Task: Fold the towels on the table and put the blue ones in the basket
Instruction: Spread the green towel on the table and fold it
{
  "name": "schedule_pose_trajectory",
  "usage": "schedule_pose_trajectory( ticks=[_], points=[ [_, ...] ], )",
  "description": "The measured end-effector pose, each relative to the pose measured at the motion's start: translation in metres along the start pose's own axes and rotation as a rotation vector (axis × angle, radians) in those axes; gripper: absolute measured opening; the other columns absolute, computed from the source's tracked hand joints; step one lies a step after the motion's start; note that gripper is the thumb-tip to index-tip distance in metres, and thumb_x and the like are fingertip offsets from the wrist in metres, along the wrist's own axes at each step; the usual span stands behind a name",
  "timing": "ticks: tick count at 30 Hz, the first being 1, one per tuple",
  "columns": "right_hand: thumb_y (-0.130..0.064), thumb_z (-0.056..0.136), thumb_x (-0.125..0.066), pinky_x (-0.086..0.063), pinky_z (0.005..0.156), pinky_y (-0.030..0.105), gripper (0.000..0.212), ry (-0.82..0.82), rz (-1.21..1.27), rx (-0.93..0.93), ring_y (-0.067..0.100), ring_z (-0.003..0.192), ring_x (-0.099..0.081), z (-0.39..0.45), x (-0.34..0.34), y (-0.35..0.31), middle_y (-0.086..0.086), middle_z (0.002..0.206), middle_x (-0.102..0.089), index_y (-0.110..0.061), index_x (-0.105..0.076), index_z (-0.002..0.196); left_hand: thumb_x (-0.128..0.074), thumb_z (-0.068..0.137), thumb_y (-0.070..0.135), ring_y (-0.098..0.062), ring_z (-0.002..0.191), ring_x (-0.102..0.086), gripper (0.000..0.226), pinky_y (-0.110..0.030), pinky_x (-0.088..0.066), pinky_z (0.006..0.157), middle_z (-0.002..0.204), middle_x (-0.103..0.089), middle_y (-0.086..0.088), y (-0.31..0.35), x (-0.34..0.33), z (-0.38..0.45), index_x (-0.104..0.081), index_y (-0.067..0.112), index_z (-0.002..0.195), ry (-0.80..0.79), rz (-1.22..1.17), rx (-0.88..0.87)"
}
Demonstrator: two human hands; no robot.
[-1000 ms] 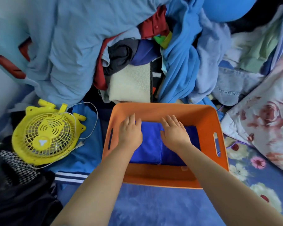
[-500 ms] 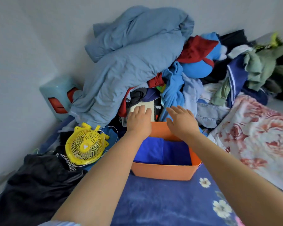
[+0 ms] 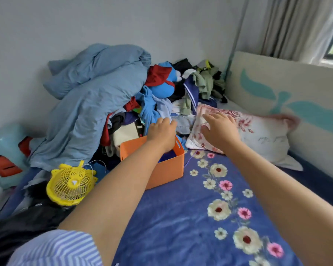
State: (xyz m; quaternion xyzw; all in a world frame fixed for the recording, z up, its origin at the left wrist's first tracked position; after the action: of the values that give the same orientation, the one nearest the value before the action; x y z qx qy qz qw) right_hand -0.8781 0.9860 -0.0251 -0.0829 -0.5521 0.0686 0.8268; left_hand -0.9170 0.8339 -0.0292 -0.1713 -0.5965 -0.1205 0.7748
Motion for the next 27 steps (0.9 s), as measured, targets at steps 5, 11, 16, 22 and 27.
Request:
schedule_pose_trajectory(
  ticks=[5,11,16,22,27],
  points=[
    [-0.020,0.090,-0.046,-0.022,0.109,0.042,0.038,0.067,-0.110,-0.230,0.024,0.128,-0.039,-0.101,0.062,0.054,0.008,0.131,-0.054,-0.012,-0.050,0.126,-0.039,0.091,0.011,-0.033,0.123,-0.038,0.039,-0.043,-0.037,0.094,0.132,-0.042,-0.016,0.093,0.029,-0.034,-0.038,0.007,0.129,-0.062,-0.025,-0.273],
    [-0.016,0.087,-0.048,-0.027,0.103,0.035,0.033,0.151,-0.274,-0.585,0.025,0.124,-0.043,-0.255,0.165,0.149,0.012,0.125,-0.057,-0.008,-0.056,0.117,-0.041,0.090,0.015,-0.033,0.122,-0.041,0.035,-0.042,-0.040,0.093,0.130,-0.044,-0.016,0.264,0.077,-0.099,-0.044,0.008,0.124,-0.027,-0.093,-0.604],
    [-0.019,0.087,-0.048,-0.030,0.105,0.039,0.033,0.201,-0.370,-0.841,0.027,0.124,-0.045,-0.396,0.245,0.214,0.012,0.126,-0.057,-0.011,-0.058,0.117,-0.043,0.089,0.017,-0.033,0.119,-0.045,0.032,-0.041,-0.040,0.095,0.126,-0.048,-0.015,0.409,0.117,-0.172,-0.047,0.007,0.120,0.033,-0.175,-0.852],
    [-0.017,0.089,-0.046,-0.024,0.109,0.042,0.034,0.215,-0.424,-1.061,0.027,0.126,-0.043,-0.555,0.326,0.275,0.014,0.129,-0.054,-0.009,-0.056,0.120,-0.041,0.089,0.013,-0.031,0.117,-0.046,0.030,-0.039,-0.041,0.091,0.122,-0.049,-0.013,0.571,0.160,-0.272,-0.047,0.008,0.119,0.055,-0.258,-1.053],
    [-0.015,0.090,-0.043,-0.025,0.107,0.043,0.034,0.233,-0.458,-1.154,0.029,0.121,-0.045,-0.678,0.382,0.324,0.015,0.125,-0.057,-0.006,-0.056,0.119,-0.042,0.089,0.011,-0.029,0.117,-0.045,0.031,-0.036,-0.040,0.088,0.122,-0.050,-0.012,0.695,0.188,-0.359,-0.046,0.008,0.120,0.049,-0.313,-1.180]
  ],
)
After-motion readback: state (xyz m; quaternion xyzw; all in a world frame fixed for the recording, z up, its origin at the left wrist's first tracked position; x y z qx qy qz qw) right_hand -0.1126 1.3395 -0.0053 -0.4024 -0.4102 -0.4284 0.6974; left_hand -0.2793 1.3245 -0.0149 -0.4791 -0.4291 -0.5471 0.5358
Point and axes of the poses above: each hand's wrist, its own z-axis towards the middle knuckle, its own x-axis out of the back of the hand, y = z × x, the point moved 3 cm from there along z, towards the middle knuckle
